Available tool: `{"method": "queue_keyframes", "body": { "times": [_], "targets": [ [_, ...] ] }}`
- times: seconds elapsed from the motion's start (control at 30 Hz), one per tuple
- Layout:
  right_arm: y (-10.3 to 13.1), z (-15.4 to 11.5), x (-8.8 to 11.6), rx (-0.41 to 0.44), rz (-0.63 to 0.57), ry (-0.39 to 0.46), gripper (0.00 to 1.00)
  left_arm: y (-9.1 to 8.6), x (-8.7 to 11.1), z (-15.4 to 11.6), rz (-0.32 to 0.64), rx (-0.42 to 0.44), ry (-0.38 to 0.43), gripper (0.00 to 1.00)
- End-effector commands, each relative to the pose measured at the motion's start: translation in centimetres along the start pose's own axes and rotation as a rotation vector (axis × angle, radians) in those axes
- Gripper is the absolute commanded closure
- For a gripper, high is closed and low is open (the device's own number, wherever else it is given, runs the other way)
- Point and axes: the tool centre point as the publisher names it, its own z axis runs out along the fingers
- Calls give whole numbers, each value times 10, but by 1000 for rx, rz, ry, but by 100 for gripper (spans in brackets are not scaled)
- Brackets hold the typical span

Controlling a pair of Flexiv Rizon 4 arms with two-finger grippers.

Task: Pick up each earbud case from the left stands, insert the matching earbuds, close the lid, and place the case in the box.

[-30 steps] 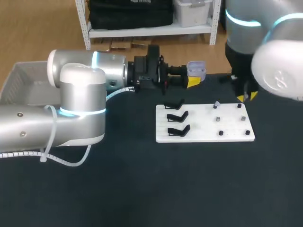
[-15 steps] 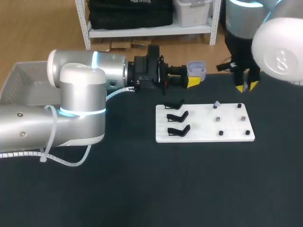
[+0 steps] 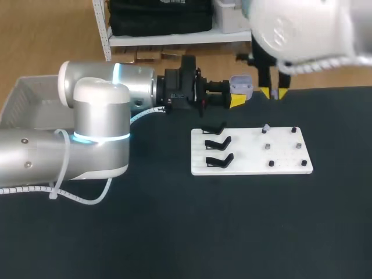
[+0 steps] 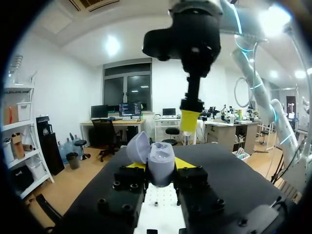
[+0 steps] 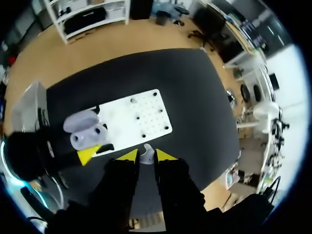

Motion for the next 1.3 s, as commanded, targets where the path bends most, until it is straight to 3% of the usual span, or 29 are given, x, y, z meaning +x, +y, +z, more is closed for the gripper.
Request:
{"method": "queue_keyframes", "body": {
  "times": [0.03,0.4,1.3],
  "targets": [
    [14,-14,-7,43,94,53,100,-1,2,0,5,-5,-8,100],
    [43,-24,-14,23,74,-2,100,-1,2,0,5,-5,-8,100],
    [60,-16,-7,19,55,11,100,-1,2,0,5,-5,-8,100]
  ]
}}
